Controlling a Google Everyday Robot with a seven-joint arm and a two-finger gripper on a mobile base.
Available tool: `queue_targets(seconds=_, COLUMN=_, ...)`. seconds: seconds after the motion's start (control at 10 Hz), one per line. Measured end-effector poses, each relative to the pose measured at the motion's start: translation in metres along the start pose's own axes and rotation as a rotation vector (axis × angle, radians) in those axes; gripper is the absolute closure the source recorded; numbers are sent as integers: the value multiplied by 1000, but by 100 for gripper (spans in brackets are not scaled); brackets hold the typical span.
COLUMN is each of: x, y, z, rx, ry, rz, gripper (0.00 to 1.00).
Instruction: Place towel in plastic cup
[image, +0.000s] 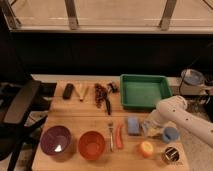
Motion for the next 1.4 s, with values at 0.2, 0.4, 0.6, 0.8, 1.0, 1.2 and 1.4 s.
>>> queue_targets(seconds=0.2, x=-3, y=1, z=-3, rx=22, ry=7, rz=-10, gripper=79)
queue_targets(seconds=0.4, x=-7, y=-3, z=-18, rx=54, ry=-1, rz=-11, gripper=97)
queue_targets(seconds=0.6, x=-13, y=-9, z=-44, rx=93, ry=-28, rz=-9, gripper=100)
queue_targets(seconds=0.8, x=-23, y=-16, z=-80, rx=122, ry=-51, rz=-23, gripper=100)
queue_targets(seconds=1.0, x=-32, y=-25, z=-121, rx=122, ry=-67, rz=-44, gripper=100)
queue_targets(seconds=1.2, x=-27, y=-28, z=-154, rx=98, ry=-68, rz=-61, gripper=100)
queue_targets(seconds=1.4, x=-12, y=-23, z=-173, rx=50, ry=-58, rz=-72, gripper=100)
